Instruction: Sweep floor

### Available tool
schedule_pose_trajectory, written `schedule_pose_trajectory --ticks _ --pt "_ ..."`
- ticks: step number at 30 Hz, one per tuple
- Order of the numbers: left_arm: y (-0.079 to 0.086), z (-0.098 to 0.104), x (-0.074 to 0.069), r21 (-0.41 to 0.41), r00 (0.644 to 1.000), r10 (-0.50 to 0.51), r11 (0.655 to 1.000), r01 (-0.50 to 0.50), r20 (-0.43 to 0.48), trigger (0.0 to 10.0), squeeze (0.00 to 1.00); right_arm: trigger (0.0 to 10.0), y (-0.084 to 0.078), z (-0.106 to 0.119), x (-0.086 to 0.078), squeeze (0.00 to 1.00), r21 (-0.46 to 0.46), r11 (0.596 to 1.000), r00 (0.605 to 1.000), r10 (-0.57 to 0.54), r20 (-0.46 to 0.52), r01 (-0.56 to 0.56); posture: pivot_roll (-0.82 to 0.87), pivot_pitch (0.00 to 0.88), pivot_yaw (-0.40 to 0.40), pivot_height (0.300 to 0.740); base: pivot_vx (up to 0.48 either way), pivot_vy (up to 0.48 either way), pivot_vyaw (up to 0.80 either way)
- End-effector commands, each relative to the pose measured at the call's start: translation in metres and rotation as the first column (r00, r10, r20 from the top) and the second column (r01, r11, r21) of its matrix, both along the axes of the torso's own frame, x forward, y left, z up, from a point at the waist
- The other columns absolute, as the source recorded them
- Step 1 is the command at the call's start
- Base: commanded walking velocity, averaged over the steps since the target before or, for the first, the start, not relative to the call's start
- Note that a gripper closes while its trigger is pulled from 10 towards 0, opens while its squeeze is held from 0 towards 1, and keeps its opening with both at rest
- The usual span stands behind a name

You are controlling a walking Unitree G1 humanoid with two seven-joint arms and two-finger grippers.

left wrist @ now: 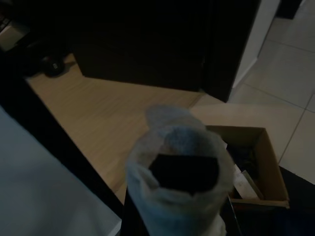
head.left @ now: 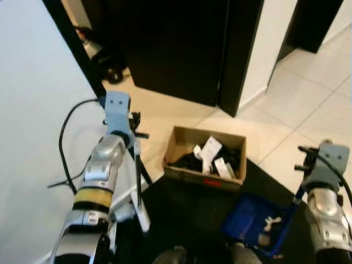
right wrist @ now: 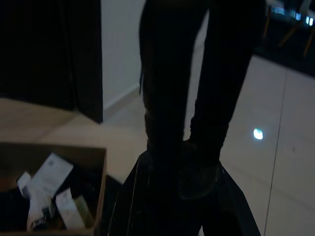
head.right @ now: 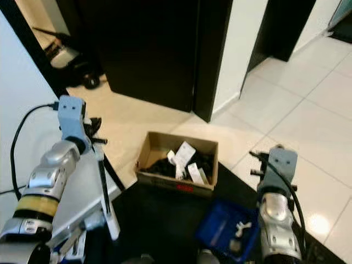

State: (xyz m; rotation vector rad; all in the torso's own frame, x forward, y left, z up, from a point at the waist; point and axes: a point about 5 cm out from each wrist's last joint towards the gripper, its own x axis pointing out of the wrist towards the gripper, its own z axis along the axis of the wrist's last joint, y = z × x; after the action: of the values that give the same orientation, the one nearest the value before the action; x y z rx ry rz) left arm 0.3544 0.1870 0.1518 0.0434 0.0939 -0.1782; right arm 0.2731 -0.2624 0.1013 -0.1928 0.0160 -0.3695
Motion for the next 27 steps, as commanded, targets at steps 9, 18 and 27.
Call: schedule_pose_trajectory --ticks 9,18,27 --pt "0.000 0.000 -0.001 0.021 1.000 -0.006 1.000 0.006 0.006 10.0 0.00 0.0 0.018 0.137 -0.001 0.00 -0.120 0.984 0.929 0.161 0.333 -0.128 0.00 0.135 0.087 0.740 0.000 0.000 0.00" --pt "-0.001 -0.001 -0.001 0.016 1.000 -0.001 1.000 0.001 0.005 10.0 0.00 0.0 0.008 0.210 -0.005 0.00 -0.141 0.981 0.865 0.182 0.467 -0.130 -0.01 0.129 0.078 0.740 0.000 0.000 0.00" --pt "-0.002 0.000 0.000 0.007 1.000 0.004 1.000 -0.005 0.012 10.0 0.00 0.0 -0.007 0.219 0.020 0.00 -0.122 0.985 0.880 0.161 0.447 -0.118 0.00 0.120 0.072 0.740 0.000 0.000 0.00"
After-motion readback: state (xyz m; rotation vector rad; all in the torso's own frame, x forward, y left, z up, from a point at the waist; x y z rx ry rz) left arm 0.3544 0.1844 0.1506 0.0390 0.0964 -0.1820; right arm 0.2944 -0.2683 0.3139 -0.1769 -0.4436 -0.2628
